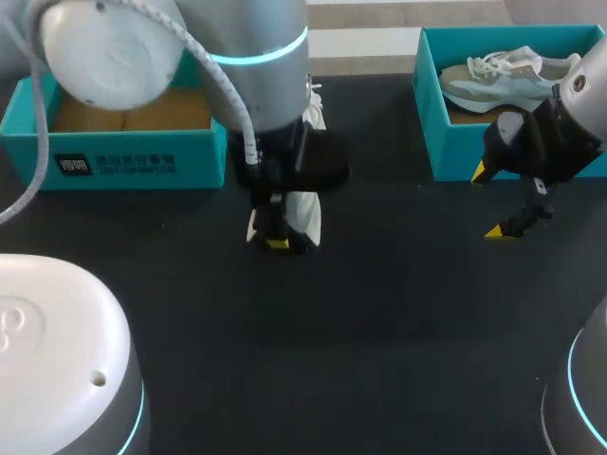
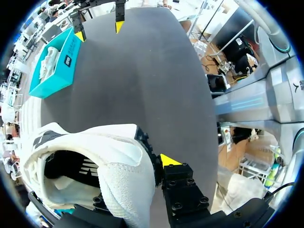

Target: Take the shoe out of the shoebox, open the shoe tongue, remove and reinsert the insole, then place the shoe into the shoebox

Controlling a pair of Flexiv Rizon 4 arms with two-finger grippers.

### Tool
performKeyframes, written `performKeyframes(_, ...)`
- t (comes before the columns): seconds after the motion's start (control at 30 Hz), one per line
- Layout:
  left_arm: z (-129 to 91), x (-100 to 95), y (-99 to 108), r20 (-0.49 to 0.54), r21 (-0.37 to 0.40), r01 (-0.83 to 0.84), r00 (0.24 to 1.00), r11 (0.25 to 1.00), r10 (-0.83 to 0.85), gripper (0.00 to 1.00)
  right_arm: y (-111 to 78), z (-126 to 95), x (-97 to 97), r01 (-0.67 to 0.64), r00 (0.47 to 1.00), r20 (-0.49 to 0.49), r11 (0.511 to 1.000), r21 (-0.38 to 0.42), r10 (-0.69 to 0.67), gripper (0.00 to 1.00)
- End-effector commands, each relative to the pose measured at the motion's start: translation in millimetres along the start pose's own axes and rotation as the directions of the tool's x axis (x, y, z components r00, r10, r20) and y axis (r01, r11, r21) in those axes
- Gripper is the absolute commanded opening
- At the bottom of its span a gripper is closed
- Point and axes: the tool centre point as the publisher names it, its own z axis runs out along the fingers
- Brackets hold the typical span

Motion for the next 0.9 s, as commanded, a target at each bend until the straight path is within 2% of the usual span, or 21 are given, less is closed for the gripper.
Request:
performKeyframes(0.03,-6.0,0.5,2.0,0.001,0.001,-0.001,1.000,1.000,0.001,0.00,0.1,0.8,0.4,0.000,1.000,0.001,1.000,0.001,0.000,1.00)
performKeyframes(0.77,-6.7,0.5,2.5,0.000,0.003,-0.010,1.000,1.000,0.010,0.00,0.1,0.8,0.4,0.000,1.000,0.001,1.000,0.001,0.000,1.00)
performKeyframes(0.9,-8.5,-11.5,22.0,-0.020,0.016,-0.033,0.999,0.999,0.033,0.00,0.1,0.8,0.4,0.000,1.000,0.001,1.000,0.001,0.000,1.00)
